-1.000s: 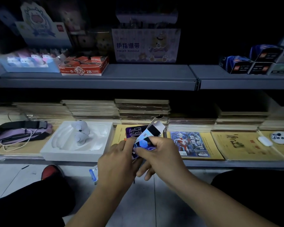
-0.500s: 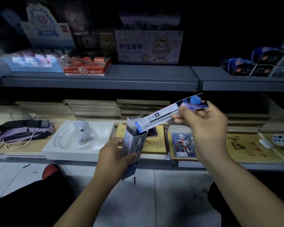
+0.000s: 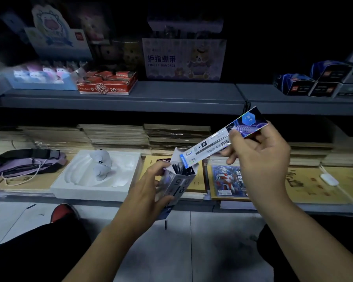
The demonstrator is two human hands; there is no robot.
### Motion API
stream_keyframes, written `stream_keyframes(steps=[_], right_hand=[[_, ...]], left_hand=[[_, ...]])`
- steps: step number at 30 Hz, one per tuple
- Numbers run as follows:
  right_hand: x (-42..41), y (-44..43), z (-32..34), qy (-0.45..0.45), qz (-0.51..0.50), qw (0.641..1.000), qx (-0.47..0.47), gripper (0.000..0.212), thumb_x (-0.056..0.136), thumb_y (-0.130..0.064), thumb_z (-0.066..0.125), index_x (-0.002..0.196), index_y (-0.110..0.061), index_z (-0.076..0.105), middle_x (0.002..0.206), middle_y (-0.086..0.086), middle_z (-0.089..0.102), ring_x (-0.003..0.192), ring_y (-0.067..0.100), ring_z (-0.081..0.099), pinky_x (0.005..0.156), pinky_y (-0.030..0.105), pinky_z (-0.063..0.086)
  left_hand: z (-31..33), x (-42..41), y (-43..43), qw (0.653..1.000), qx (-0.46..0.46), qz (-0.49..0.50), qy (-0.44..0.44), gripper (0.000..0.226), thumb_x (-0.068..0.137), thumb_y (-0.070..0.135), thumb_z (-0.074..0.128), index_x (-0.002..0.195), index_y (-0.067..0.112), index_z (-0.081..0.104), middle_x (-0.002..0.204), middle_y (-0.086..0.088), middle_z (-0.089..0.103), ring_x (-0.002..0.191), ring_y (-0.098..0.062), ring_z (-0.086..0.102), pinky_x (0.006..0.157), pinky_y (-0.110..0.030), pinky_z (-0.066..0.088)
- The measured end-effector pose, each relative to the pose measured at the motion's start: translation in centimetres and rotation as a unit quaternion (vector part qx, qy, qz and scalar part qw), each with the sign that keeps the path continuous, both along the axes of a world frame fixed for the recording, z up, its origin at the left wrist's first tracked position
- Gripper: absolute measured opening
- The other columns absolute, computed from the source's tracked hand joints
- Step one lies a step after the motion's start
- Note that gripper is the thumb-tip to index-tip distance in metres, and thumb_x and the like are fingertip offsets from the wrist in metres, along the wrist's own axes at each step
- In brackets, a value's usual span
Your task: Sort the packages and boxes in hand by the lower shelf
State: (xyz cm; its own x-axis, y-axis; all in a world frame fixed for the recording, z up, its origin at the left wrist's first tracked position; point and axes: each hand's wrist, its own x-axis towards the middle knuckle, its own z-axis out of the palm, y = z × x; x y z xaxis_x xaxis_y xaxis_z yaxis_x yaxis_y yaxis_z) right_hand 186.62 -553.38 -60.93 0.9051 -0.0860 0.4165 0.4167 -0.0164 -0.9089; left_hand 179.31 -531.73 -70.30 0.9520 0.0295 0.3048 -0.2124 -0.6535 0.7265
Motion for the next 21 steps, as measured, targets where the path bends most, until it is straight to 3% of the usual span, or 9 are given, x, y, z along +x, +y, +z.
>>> stream_keyframes(steps=[6, 11, 15, 19, 21], right_hand=[[-0.26, 0.24, -0.11, -0.013, 0.007, 1.0, -0.011, 0.004, 0.098, 0.0, 0.061, 0.095, -0.002, 0.059, 0.065, 0.013, 0.07, 0.049, 0.031, 0.062, 0.052, 0.042, 0.053], [-0.27, 0.45, 0.0, 0.001, 0.0, 1.0, 0.013, 0.003, 0.097, 0.002, 0.061, 0.096, 0.002, 0.058, 0.07, 0.009, 0.072, 0.053, 0.031, 0.068, 0.053, 0.042, 0.057], [-0.21, 0.64, -0.28, 0.003, -0.006, 1.0, 0.008, 0.006, 0.097, 0.005, 0.06, 0.094, 0.002, 0.057, 0.068, 0.006, 0.071, 0.055, 0.027, 0.072, 0.054, 0.04, 0.06], [-0.09, 0.41, -0.09, 0.006, -0.016, 1.0, -0.009, 0.011, 0.096, 0.005, 0.06, 0.091, -0.003, 0.055, 0.064, 0.001, 0.072, 0.055, 0.026, 0.072, 0.056, 0.041, 0.061], [-0.06, 0.34, -0.02, 0.01, -0.022, 1.0, -0.009, 0.01, 0.096, 0.005, 0.06, 0.091, -0.002, 0.055, 0.062, 0.001, 0.071, 0.055, 0.025, 0.072, 0.056, 0.04, 0.061]], left_hand=[[-0.38, 0.02, -0.2, 0.999, 0.033, 0.018, -0.031, 0.083, 0.084, 0.018, 0.081, 0.119, 0.063, 0.021, 0.127, 0.022, 0.044, 0.108, -0.011, 0.062, 0.082, -0.028, 0.059], [-0.43, -0.07, -0.31, 0.998, 0.044, 0.022, -0.032, 0.078, 0.085, 0.018, 0.08, 0.122, 0.055, 0.023, 0.119, 0.016, 0.053, 0.105, -0.016, 0.064, 0.08, -0.039, 0.059], [-0.27, -0.22, -0.3, 0.998, 0.046, 0.021, -0.035, 0.077, 0.085, 0.019, 0.08, 0.121, 0.057, 0.022, 0.123, 0.02, 0.049, 0.107, -0.014, 0.064, 0.08, -0.036, 0.06], [-0.2, -0.16, -0.28, 0.996, 0.059, 0.022, -0.056, 0.078, 0.084, 0.017, 0.081, 0.125, 0.053, 0.025, 0.125, 0.036, 0.036, 0.109, -0.016, 0.062, 0.084, -0.038, 0.06], [-0.26, -0.12, -0.24, 0.996, 0.057, 0.03, -0.067, 0.079, 0.083, 0.016, 0.082, 0.124, 0.053, 0.025, 0.13, 0.028, 0.042, 0.109, -0.018, 0.063, 0.084, -0.038, 0.061]])
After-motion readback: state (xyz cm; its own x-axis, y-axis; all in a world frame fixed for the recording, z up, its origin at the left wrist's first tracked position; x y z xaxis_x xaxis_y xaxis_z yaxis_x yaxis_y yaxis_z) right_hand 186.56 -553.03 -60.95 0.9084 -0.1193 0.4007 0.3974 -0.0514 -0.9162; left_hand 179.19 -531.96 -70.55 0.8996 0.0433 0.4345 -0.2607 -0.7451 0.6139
